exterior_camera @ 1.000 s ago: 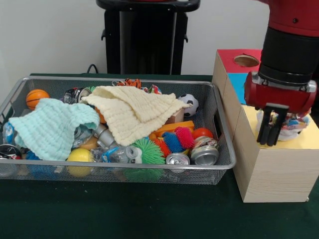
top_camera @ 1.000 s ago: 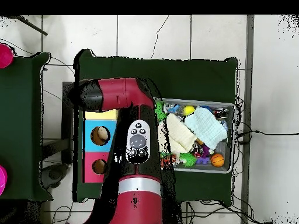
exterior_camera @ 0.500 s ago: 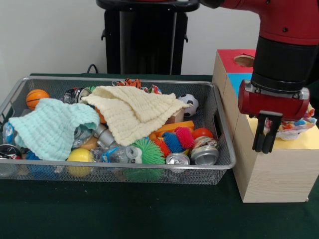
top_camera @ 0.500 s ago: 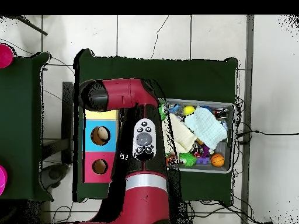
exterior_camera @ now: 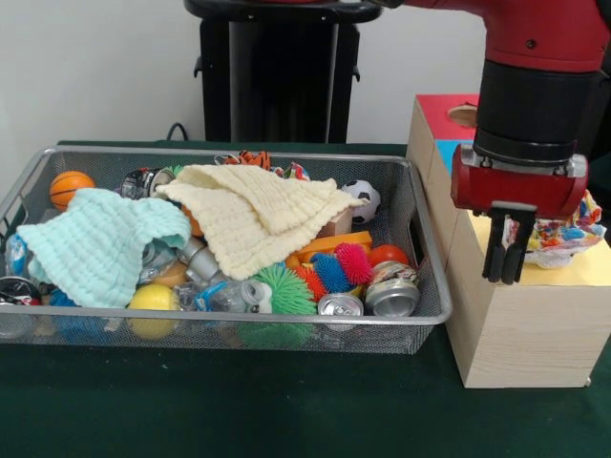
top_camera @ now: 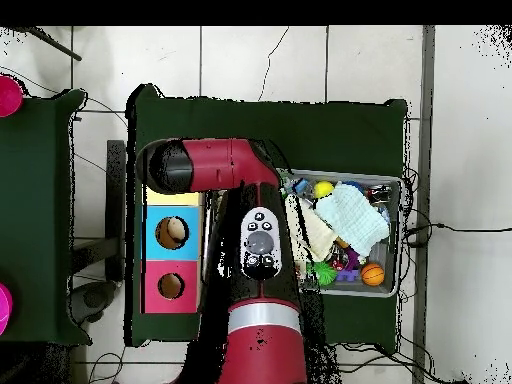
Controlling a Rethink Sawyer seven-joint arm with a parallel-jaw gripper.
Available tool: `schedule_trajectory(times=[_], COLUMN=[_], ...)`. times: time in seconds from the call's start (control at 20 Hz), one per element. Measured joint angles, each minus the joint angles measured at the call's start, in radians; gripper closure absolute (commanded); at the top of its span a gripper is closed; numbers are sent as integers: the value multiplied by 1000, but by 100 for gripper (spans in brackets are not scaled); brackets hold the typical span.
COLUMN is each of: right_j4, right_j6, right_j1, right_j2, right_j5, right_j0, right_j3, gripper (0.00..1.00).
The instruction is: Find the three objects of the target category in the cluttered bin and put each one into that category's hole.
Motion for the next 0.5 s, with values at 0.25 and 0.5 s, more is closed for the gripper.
schedule_trajectory(times=[0.25, 0.5], right_j4=[6, 17], right_j6=[0, 0], right_j1=[-59, -116], right_j2=[28, 31], right_j5=[72, 179], right_j0=[-25, -21], right_j3=[18, 17], gripper=[100, 100])
